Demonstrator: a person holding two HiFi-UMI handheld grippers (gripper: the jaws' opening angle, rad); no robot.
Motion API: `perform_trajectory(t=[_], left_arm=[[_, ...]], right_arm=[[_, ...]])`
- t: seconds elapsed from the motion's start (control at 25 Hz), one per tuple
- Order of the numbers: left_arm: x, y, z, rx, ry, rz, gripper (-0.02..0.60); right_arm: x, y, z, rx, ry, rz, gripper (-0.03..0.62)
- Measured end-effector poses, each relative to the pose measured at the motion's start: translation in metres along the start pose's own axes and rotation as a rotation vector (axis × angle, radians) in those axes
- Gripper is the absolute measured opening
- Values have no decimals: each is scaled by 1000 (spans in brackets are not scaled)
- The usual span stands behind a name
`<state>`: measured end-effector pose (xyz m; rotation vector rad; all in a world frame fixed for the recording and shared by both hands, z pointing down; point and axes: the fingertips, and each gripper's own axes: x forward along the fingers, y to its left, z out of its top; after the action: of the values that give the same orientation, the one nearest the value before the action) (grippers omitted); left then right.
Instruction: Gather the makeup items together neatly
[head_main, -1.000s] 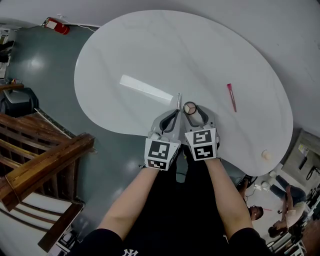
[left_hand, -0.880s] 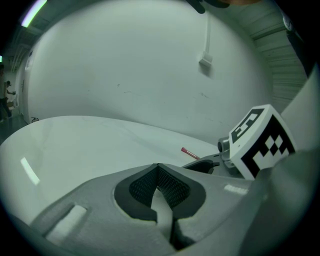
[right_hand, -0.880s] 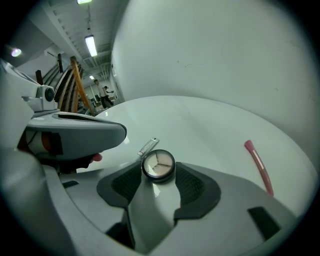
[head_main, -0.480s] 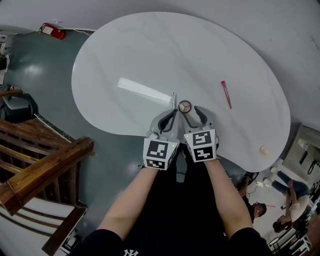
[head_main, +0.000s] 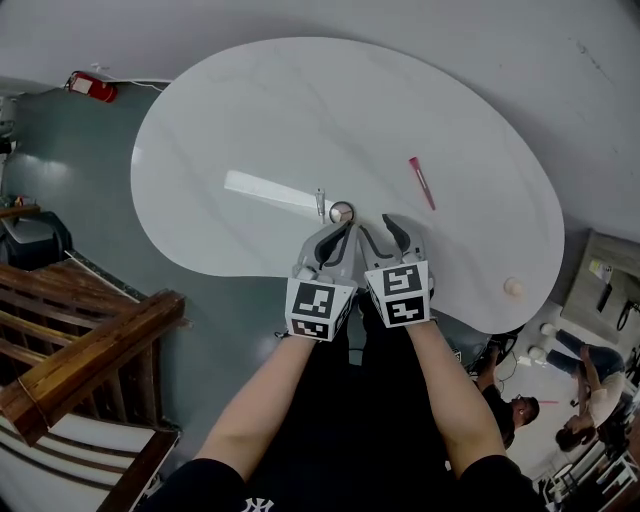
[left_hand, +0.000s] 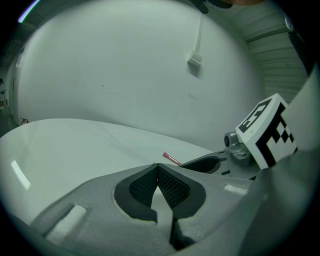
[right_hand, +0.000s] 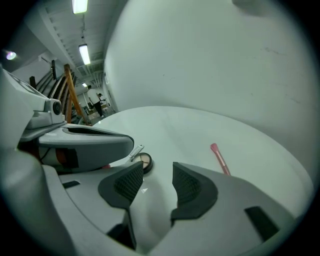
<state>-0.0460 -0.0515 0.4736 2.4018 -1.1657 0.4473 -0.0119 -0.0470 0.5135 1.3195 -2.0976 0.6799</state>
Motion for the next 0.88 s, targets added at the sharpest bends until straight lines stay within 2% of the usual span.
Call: perform_trajectory(t=[0.36,0.88], left_arm=[[24,-32,5,16,9,-36,8],[61,-64,-8,11,60,-52,8]], right_arm=[[-20,-48,-6,66,-34,-46,141],[-20,-109,-23,86,8,-103,104]])
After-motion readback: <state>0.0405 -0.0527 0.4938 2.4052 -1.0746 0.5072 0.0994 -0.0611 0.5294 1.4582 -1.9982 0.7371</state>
